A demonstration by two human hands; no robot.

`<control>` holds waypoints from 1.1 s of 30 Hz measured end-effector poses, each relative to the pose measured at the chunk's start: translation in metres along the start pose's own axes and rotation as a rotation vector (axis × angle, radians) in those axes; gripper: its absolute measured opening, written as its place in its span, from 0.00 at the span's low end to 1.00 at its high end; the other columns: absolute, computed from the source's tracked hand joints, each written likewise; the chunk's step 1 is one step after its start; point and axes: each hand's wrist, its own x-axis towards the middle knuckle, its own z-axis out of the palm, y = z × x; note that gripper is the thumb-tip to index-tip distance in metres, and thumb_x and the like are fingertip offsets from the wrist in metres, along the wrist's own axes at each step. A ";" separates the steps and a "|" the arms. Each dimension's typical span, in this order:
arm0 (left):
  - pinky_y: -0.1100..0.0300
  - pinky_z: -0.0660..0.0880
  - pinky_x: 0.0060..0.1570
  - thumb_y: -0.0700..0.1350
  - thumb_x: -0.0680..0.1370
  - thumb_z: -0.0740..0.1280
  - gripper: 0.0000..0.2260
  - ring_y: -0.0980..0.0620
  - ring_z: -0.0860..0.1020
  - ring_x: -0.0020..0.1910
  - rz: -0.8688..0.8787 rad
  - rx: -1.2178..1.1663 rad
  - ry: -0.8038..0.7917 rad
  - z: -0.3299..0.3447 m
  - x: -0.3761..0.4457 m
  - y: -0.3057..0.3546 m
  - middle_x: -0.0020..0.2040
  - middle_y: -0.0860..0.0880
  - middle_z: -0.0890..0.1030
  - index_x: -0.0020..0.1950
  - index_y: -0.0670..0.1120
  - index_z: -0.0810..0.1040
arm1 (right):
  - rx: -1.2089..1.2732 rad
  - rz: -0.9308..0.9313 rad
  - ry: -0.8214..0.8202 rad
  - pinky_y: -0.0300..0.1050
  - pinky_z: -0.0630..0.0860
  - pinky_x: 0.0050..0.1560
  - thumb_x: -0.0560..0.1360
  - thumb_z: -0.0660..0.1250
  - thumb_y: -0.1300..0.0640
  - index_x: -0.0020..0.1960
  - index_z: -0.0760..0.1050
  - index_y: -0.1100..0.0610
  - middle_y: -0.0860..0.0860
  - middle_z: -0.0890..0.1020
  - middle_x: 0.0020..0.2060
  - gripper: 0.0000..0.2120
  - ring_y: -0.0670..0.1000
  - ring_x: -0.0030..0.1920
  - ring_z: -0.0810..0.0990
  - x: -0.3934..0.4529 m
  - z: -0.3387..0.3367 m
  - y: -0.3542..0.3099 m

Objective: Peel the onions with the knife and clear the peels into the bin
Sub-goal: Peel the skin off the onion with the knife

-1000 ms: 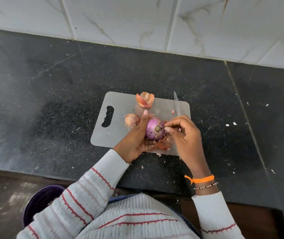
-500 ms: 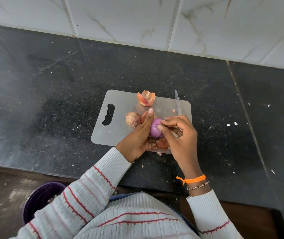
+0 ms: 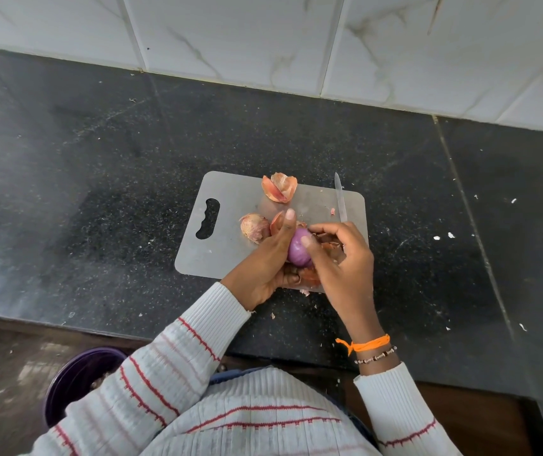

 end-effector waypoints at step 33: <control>0.68 0.74 0.25 0.62 0.79 0.52 0.26 0.57 0.72 0.23 -0.034 -0.022 -0.030 -0.011 0.005 -0.003 0.29 0.46 0.75 0.47 0.41 0.76 | 0.055 0.025 0.007 0.44 0.77 0.47 0.74 0.65 0.51 0.45 0.77 0.55 0.50 0.80 0.43 0.07 0.47 0.47 0.80 0.003 -0.009 0.006</control>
